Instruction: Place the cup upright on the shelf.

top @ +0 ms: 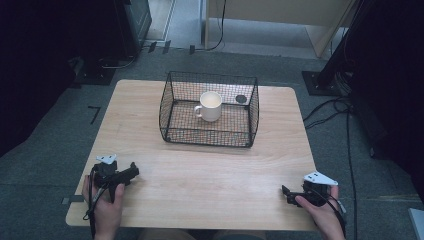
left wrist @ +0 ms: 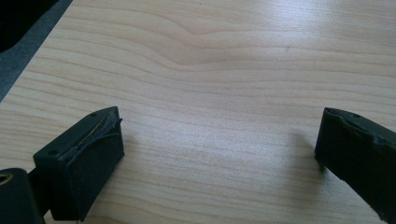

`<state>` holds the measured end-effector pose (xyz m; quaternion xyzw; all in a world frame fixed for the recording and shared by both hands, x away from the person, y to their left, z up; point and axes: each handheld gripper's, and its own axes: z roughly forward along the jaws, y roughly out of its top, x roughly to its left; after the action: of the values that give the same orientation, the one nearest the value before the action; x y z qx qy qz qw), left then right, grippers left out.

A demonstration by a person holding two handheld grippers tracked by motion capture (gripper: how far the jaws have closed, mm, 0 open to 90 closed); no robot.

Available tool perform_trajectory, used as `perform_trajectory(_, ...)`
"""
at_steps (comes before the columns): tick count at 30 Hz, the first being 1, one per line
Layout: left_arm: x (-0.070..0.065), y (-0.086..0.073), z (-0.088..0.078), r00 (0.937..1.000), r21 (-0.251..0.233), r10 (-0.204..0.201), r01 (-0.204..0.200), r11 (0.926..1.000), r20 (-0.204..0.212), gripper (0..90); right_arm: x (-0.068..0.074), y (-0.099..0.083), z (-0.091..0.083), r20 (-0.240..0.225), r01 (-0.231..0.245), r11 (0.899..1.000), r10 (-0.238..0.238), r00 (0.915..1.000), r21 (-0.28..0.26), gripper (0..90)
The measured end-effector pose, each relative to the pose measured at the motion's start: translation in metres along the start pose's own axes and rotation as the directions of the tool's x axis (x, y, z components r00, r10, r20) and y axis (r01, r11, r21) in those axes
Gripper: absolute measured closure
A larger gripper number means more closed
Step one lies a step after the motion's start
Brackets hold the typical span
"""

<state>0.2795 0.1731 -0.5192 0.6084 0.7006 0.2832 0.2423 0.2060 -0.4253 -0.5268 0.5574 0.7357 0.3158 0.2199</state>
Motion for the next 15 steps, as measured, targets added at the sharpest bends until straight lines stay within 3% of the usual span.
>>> perform_trajectory(3, 0.000, 0.000, 0.000, 1.0000, 0.001, 0.001, -0.001, 1.0000, 0.000, 1.2, -0.001, 0.000, 0.000, 0.007, -0.003, 1.000, 0.003, 1.0000, 0.000, 0.0)
perform_trajectory(5, 0.000, 0.000, 0.000, 1.0000, 0.000, 0.001, -0.001, 1.0000, 0.000, 1.2, -0.002, -0.001, -0.001, 0.035, -0.034, 0.999, 0.034, 0.9988, -0.002, 0.0)
perform_trajectory(9, 0.000, 0.000, 0.000, 1.0000, 0.000, 0.001, -0.001, 1.0000, 0.000, 1.2, 0.001, 0.001, 0.001, 0.130, -0.129, 0.992, 0.130, 0.9829, -0.014, 0.0)
perform_trajectory(15, -0.001, 0.000, 0.000, 1.0000, 0.000, 0.003, -0.003, 1.0000, 0.001, 1.2, 0.010, 0.003, 0.004, 0.110, -0.110, 0.994, 0.110, 0.9878, -0.010, 0.0)
